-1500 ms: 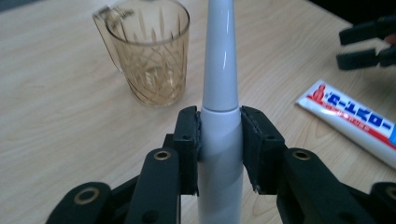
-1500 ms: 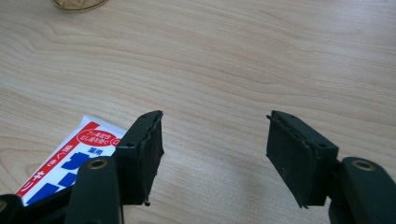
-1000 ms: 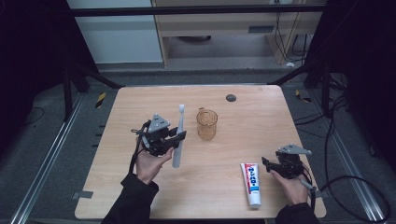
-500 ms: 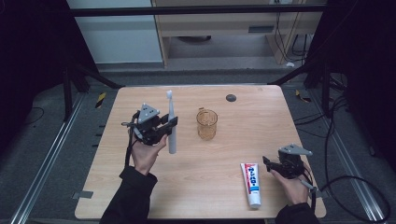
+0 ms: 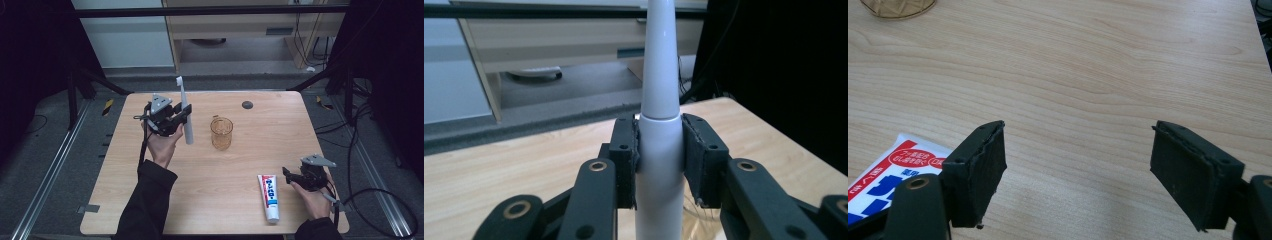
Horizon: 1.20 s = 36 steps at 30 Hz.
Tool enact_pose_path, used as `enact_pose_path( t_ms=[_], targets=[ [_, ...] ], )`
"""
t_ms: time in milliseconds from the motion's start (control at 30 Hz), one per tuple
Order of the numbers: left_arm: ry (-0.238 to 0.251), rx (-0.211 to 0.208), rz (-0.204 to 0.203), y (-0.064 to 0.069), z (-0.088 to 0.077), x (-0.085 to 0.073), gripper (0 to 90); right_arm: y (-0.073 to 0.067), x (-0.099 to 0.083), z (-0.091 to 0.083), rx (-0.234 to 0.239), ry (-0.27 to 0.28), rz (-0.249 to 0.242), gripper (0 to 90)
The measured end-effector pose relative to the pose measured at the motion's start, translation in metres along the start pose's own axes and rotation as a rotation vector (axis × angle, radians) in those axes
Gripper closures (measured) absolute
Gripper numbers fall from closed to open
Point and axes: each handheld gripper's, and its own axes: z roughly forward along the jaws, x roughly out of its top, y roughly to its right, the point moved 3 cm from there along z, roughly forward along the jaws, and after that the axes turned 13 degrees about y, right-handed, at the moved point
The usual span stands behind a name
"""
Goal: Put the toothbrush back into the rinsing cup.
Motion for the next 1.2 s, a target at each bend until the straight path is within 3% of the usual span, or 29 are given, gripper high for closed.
enact_pose_path(
  t_ms=[367, 867, 1200],
  targets=[
    [0.049, 0.025, -0.003, 0.005, 0.025, 0.008, 67.7, 0.002, -0.001, 0.000, -0.012, 0.001, 0.000, 21.4],
    [0.094, -0.014, -0.008, 0.031, 0.049, 0.023, 67.7, 0.002, -0.001, 0.000, -0.010, 0.006, 0.015, 20.8],
    [0.105, -0.033, -0.008, 0.043, 0.064, 0.023, 67.7, 0.002, -0.001, 0.000, -0.009, 0.008, 0.007, 20.8]
  ],
)
